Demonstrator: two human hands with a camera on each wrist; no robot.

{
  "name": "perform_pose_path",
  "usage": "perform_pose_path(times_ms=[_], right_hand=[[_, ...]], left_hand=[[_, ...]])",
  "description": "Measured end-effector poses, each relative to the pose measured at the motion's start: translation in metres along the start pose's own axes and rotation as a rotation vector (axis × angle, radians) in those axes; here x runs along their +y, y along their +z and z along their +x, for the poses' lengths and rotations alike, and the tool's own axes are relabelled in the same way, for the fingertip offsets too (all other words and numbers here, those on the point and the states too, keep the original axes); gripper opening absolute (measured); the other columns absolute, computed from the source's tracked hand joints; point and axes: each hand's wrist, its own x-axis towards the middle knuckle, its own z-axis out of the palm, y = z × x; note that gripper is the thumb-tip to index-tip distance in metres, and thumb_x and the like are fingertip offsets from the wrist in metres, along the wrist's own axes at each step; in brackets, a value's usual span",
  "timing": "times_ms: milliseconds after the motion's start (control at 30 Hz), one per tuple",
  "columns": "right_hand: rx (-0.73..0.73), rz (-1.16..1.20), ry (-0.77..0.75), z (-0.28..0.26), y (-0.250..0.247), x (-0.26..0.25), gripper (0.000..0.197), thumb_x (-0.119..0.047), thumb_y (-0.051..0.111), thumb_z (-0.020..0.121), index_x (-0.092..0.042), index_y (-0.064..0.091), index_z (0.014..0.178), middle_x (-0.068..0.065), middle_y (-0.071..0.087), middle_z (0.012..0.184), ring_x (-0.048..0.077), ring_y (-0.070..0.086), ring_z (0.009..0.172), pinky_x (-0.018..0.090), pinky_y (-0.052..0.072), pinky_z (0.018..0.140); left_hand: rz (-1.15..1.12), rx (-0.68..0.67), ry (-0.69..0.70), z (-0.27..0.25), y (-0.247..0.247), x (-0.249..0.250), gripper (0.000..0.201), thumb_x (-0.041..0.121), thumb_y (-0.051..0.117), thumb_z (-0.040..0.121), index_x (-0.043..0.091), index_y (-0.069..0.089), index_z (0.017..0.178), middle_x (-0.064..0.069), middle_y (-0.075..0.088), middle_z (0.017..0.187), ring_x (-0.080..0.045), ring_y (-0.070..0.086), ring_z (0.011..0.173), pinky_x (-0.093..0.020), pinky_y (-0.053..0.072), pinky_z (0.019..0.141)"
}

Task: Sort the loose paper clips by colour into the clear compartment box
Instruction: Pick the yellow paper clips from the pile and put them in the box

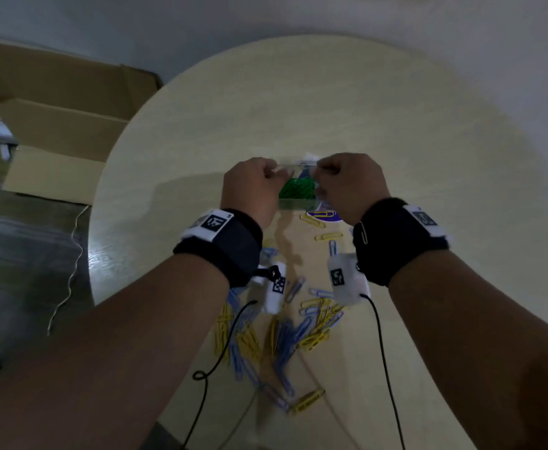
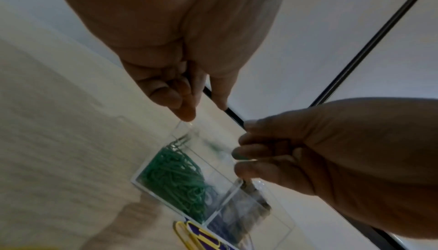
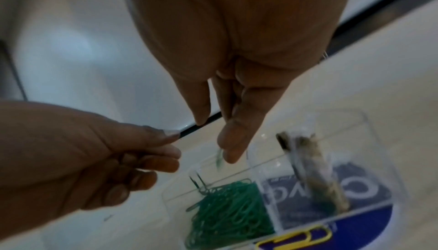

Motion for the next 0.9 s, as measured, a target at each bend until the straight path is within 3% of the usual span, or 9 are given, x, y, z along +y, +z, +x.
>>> perform_pose_path(times_ms=[133,200,267,333,500,600,700,800,900], right_hand=[[0.13,-0.136,-0.071,-0.027,-0.007,0.015,0.025,-0.023,0.055,0.088,-0.015,0.067,0.109,0.013,0.068,0.11,0.033,0.061,0.104,0.038,0.048,0.087],[0.172,-0.115,-0.096,-0.059,0.002,0.033,0.021,-0.017,0.057,0.086,-0.017,0.067,0.105,0.012,0.068,0.106,0.034,0.063,0.095,0.037,0.048,0.081],[0.063,-0.104,-0.176,-0.095,0.025,0.044,0.025,-0.016,0.057,0.085,-0.018,0.068,0.107,0.01,0.07,0.104,0.033,0.065,0.09,0.036,0.046,0.082],[-0.12,-0.174,-0.358,-0.123,0.054,0.048,0.039,-0.019,0.055,0.082,-0.015,0.062,0.12,0.009,0.067,0.118,0.033,0.061,0.105,0.034,0.037,0.097],[-0.422,-0.425,-0.53,-0.147,0.093,0.043,0.072,-0.055,0.042,0.085,-0.021,0.031,0.147,0.001,0.026,0.157,0.03,0.016,0.146,0.043,0.02,0.116],[-0.431,-0.474,-0.458,-0.147,0.087,0.054,0.073,-0.062,0.041,0.083,-0.023,0.035,0.144,0.0,0.024,0.157,0.03,0.014,0.146,0.047,0.022,0.116],[-0.347,-0.473,-0.376,-0.149,0.067,0.068,0.062,-0.064,0.042,0.082,-0.025,0.055,0.129,0.004,0.041,0.148,0.033,0.033,0.138,0.047,0.034,0.109],[-0.163,-0.385,-0.365,-0.142,0.054,0.068,0.045,-0.05,0.046,0.085,-0.022,0.066,0.114,0.002,0.057,0.133,0.032,0.049,0.124,0.046,0.042,0.101],[-0.139,-0.341,-0.494,-0.124,0.067,0.043,0.043,-0.034,0.047,0.087,-0.016,0.061,0.124,0.002,0.059,0.131,0.031,0.05,0.126,0.039,0.037,0.106]], left_hand=[[0.04,0.088,0.146,-0.022,-0.024,-0.012,0.024,0.03,0.064,0.088,0.02,0.07,0.109,0.001,0.071,0.095,-0.019,0.066,0.083,-0.032,0.05,0.085],[0.148,0.037,0.195,-0.053,-0.041,-0.031,0.017,0.028,0.059,0.093,0.025,0.069,0.105,0.005,0.064,0.095,-0.013,0.06,0.076,-0.028,0.047,0.079],[0.274,-0.021,0.22,-0.088,-0.058,-0.061,0.014,0.026,0.058,0.092,0.027,0.069,0.1,0.005,0.061,0.094,-0.014,0.058,0.077,-0.031,0.048,0.079],[0.376,-0.057,0.224,-0.124,-0.069,-0.092,0.015,0.026,0.057,0.089,0.026,0.069,0.098,0.004,0.059,0.092,-0.02,0.057,0.081,-0.037,0.048,0.081],[0.581,-0.292,0.364,-0.192,-0.067,-0.13,0.028,0.032,0.055,0.089,0.027,0.065,0.115,0.005,0.06,0.115,-0.023,0.053,0.102,-0.042,0.05,0.084],[0.613,-0.361,0.419,-0.201,-0.063,-0.134,0.033,0.037,0.053,0.092,0.03,0.061,0.123,0.008,0.056,0.13,-0.023,0.051,0.113,-0.04,0.047,0.092],[0.531,-0.272,0.418,-0.194,-0.069,-0.133,0.026,0.033,0.059,0.088,0.03,0.066,0.113,0.008,0.057,0.129,-0.023,0.051,0.115,-0.041,0.046,0.093],[0.483,-0.124,0.419,-0.172,-0.076,-0.129,0.024,0.023,0.06,0.087,0.027,0.068,0.109,0.006,0.061,0.125,-0.024,0.052,0.11,-0.04,0.046,0.093],[0.546,-0.128,0.474,-0.144,-0.072,-0.123,0.031,0.021,0.049,0.09,0.024,0.067,0.115,0.004,0.063,0.124,-0.026,0.052,0.107,-0.04,0.046,0.092]])
